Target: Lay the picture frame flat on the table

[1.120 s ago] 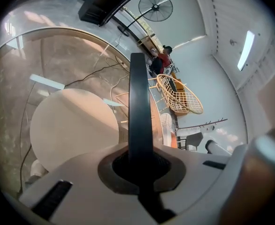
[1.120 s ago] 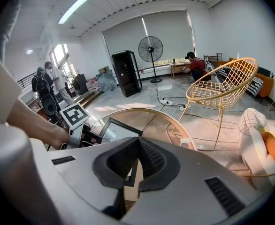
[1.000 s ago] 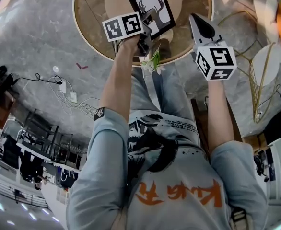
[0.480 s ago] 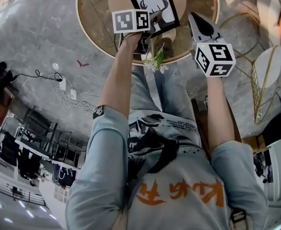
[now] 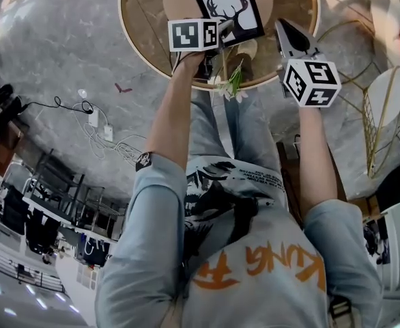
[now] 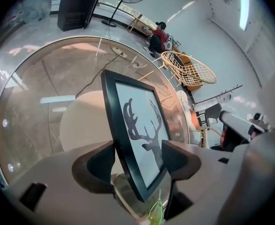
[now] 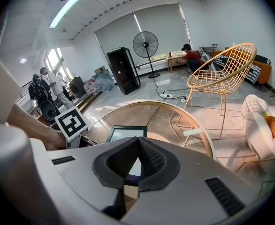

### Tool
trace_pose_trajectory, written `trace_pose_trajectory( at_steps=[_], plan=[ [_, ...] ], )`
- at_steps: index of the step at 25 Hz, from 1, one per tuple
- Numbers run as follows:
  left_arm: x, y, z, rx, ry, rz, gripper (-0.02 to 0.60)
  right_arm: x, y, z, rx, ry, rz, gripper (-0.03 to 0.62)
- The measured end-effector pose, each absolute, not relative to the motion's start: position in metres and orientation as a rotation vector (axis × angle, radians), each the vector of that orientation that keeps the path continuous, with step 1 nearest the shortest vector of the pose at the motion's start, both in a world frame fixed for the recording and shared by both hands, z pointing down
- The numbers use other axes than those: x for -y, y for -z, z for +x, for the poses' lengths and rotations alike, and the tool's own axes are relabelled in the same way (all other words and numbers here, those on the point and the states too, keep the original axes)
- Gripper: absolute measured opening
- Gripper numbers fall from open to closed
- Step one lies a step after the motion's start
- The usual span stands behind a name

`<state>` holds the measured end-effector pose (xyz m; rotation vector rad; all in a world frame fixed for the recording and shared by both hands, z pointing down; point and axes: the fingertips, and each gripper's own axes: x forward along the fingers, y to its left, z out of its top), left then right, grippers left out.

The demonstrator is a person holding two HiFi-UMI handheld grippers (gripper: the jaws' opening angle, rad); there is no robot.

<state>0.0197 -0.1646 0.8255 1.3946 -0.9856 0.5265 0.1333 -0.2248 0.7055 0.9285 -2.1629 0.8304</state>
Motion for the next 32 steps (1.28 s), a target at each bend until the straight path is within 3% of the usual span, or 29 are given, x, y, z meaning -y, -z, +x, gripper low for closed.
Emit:
trace_pose_trajectory(
  at_steps=[10, 15, 19, 32],
  plan=[
    [0.140, -0.809, -0.010, 1.056, -0.540, 1.390, 0.306, 0.200, -0.714, 0.119, 2.126, -0.970, 0.995, -0.003],
    [0.133, -0.782, -0.020, 1.096, -0.508, 1.453, 0.116, 0.188, -0.707, 0.103, 2.134, -0.954, 1.011, -0.003],
    [0.130, -0.760, -0.029, 1.121, -0.472, 1.493, 0.042, 0.183, -0.700, 0.085, 2.145, -0.946, 1.025, -0.003],
    [0.121, -0.630, -0.111, 1.268, -0.219, 1.677, 0.021, 0.163, -0.629, 0.010, 2.230, -0.927, 1.195, -0.003]
  ],
)
